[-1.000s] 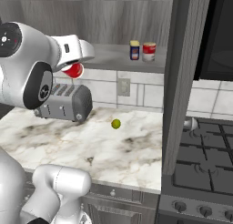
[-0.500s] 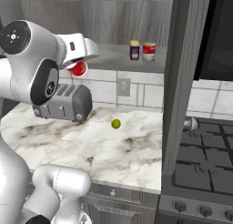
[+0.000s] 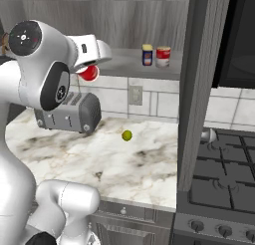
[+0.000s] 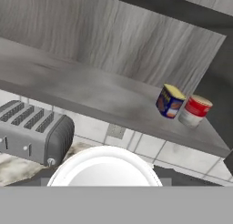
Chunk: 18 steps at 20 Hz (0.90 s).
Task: Pick the cans from the counter and place them in their designated side in the cabinet.
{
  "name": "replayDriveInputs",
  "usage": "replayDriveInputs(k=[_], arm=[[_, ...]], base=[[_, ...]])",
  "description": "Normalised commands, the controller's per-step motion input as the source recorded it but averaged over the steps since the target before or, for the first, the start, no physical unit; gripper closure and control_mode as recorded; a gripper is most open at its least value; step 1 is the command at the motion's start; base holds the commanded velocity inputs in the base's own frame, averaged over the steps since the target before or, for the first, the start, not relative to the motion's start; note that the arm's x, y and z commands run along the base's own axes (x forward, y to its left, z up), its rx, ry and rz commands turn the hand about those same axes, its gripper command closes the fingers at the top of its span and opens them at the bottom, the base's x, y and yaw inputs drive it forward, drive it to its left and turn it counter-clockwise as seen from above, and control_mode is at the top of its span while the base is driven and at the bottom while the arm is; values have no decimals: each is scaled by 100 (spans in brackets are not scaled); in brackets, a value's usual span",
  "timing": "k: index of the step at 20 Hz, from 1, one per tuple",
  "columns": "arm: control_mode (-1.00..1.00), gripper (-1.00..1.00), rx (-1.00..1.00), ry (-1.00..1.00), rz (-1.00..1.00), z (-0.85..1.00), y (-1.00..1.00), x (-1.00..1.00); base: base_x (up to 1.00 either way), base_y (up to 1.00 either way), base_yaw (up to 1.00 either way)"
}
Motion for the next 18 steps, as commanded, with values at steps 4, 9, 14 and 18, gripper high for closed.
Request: replayDriveInputs(k=[4,9,14,18], arm=[[-100,100,0,0,0,0,-2,25],[-100,100,0,0,0,0,-3,21],[-100,100,0,0,0,0,-4,21],[-100,100,0,0,0,0,-3,21]], base=[[0,0,0],[0,0,0],[0,0,0],[0,0,0]])
